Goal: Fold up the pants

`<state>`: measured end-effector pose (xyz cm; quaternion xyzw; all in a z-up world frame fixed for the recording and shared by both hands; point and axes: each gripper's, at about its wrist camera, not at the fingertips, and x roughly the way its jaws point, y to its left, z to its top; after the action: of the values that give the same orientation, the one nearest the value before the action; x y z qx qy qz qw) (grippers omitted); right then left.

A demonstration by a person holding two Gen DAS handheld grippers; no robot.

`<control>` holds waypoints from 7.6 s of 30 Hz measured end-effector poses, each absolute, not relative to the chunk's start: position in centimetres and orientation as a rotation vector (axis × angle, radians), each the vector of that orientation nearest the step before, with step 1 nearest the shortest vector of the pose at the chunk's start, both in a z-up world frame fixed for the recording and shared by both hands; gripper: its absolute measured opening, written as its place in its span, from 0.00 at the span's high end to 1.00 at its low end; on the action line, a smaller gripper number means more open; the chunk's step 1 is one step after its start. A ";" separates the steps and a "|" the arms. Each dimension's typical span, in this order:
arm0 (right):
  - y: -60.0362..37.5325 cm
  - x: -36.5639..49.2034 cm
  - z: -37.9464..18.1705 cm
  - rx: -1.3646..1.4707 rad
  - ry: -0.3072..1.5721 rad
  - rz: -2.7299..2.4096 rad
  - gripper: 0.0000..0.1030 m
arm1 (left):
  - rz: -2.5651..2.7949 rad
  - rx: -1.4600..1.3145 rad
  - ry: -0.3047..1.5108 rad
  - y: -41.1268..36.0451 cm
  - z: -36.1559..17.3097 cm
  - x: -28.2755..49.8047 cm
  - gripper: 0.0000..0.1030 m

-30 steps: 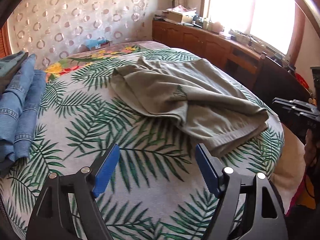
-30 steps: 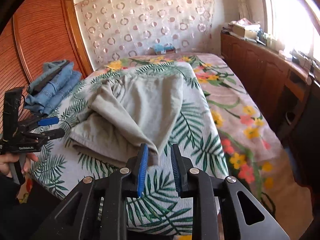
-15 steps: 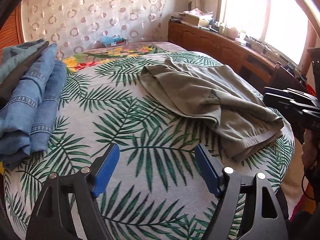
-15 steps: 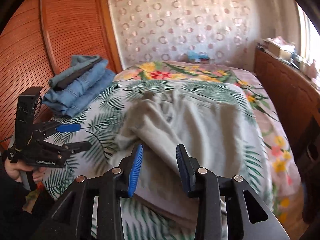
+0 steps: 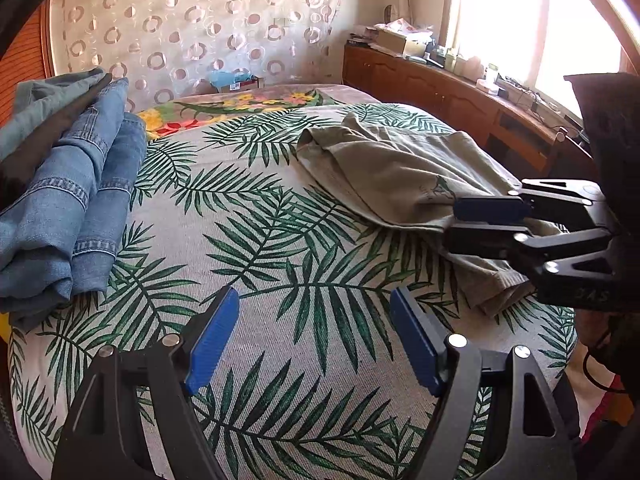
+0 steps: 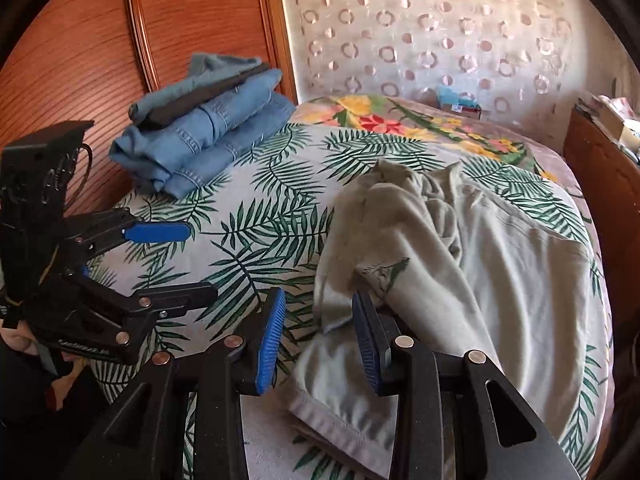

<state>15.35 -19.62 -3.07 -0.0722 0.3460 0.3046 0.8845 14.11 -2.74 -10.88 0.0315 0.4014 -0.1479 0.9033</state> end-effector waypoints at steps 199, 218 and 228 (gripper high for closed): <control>-31.9 4.8 -3.1 0.099 0.784 0.291 0.92 | -0.521 0.197 0.829 -13.1 -12.0 11.9 0.85; -32.3 4.2 -2.9 0.126 0.769 0.302 0.92 | -0.521 0.204 0.799 -12.3 -11.2 9.5 0.95; -31.7 3.8 -2.6 0.102 0.755 0.297 0.90 | -0.502 0.203 0.805 -11.8 -10.6 9.2 0.76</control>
<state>3.80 -31.74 -2.57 0.0495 0.3669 0.1443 0.9177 9.24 -11.84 -10.57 0.0977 0.3870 -0.2414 0.8845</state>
